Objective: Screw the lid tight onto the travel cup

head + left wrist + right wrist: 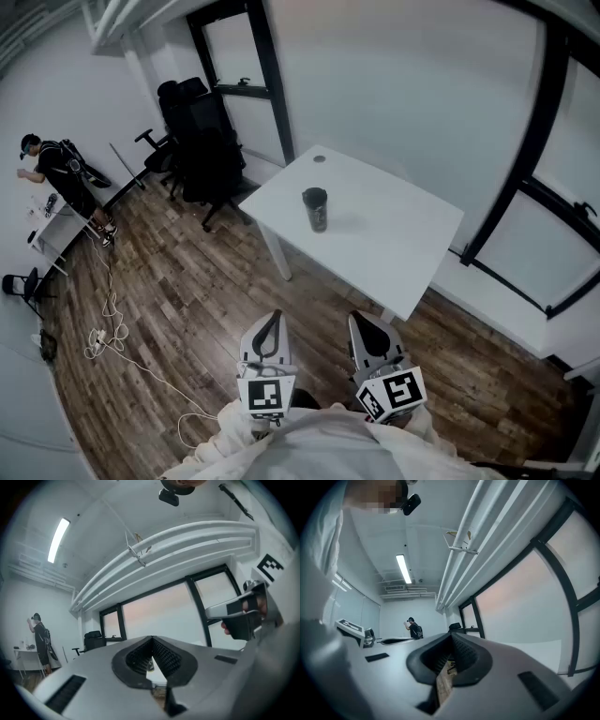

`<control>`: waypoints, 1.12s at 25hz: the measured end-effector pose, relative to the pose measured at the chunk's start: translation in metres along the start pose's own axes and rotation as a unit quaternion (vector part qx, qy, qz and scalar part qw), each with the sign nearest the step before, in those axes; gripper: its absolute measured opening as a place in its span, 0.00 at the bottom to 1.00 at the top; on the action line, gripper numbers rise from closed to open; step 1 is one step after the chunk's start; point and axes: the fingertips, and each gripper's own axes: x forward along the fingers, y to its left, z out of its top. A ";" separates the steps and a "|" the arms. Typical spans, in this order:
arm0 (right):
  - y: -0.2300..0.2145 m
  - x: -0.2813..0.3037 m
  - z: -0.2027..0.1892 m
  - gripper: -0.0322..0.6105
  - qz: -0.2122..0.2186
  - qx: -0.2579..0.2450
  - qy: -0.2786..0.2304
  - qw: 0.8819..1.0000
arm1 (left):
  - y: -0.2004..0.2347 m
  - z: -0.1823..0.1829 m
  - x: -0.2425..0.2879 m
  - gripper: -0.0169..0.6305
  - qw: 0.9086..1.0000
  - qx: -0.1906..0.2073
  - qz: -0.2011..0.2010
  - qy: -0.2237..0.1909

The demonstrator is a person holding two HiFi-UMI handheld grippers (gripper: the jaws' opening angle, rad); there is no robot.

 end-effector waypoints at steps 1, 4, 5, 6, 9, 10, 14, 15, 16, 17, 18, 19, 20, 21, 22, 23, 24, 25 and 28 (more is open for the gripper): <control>-0.003 0.008 -0.003 0.08 -0.002 -0.001 0.000 1.000 | 0.007 -0.004 0.009 0.04 1.000 0.004 0.001 0.000; -0.015 0.032 -0.013 0.08 -0.006 0.010 0.001 1.000 | 0.026 -0.017 0.038 0.04 1.000 0.005 -0.001 0.004; -0.019 0.040 -0.017 0.08 -0.008 0.015 0.002 1.000 | 0.031 -0.022 0.048 0.04 1.000 0.000 -0.004 0.007; -0.024 0.048 -0.020 0.08 -0.010 0.017 0.005 1.000 | 0.037 -0.027 0.058 0.04 1.000 -0.005 -0.006 0.008; -0.035 0.077 -0.031 0.08 -0.018 0.012 0.012 1.000 | 0.056 -0.040 0.091 0.04 1.000 -0.005 -0.009 0.008; -0.039 0.089 -0.035 0.08 -0.022 0.011 0.013 1.000 | 0.064 -0.045 0.105 0.04 1.000 -0.003 -0.013 0.007; -0.065 0.154 -0.050 0.08 -0.053 0.002 0.017 0.998 | 0.092 -0.066 0.177 0.04 0.999 0.009 -0.053 -0.004; -0.072 0.173 -0.054 0.08 -0.065 0.001 0.020 0.998 | 0.101 -0.071 0.198 0.04 0.998 0.013 -0.066 -0.007; -0.080 0.194 -0.058 0.08 -0.078 0.002 0.023 0.997 | 0.111 -0.076 0.220 0.04 0.997 0.015 -0.078 -0.009; -0.087 0.216 -0.062 0.08 -0.092 0.003 0.024 0.995 | 0.122 -0.081 0.244 0.04 0.996 0.017 -0.091 -0.010; -0.095 0.239 -0.066 0.08 -0.107 0.007 0.025 0.994 | 0.133 -0.085 0.268 0.04 0.994 0.017 -0.106 -0.010; -0.103 0.263 -0.070 0.08 -0.123 0.011 0.025 0.992 | 0.144 -0.088 0.294 0.04 0.992 0.018 -0.122 -0.010; -0.112 0.286 -0.074 0.08 -0.139 0.013 0.026 0.990 | 0.154 -0.092 0.320 0.04 0.990 0.018 -0.139 -0.011; -0.121 0.310 -0.077 0.08 -0.156 0.014 0.028 0.987 | 0.164 -0.097 0.345 0.04 0.987 0.017 -0.159 -0.010; -0.130 0.332 -0.080 0.08 -0.175 0.014 0.033 0.984 | 0.172 -0.103 0.368 0.04 0.983 0.014 -0.182 -0.006; -0.139 0.353 -0.084 0.08 -0.196 0.014 0.037 0.980 | 0.180 -0.111 0.390 0.04 0.978 0.012 -0.208 0.001; -0.148 0.373 -0.087 0.08 -0.218 0.016 0.041 0.975 | 0.186 -0.120 0.411 0.04 0.972 0.013 -0.234 0.009; -0.158 0.391 -0.091 0.08 -0.239 0.020 0.043 0.970 | 0.191 -0.129 0.432 0.04 0.966 0.014 -0.260 0.014; -0.176 0.435 -0.094 0.08 -0.287 0.024 0.046 0.956 | 0.201 -0.151 0.483 0.04 0.944 0.008 -0.329 0.021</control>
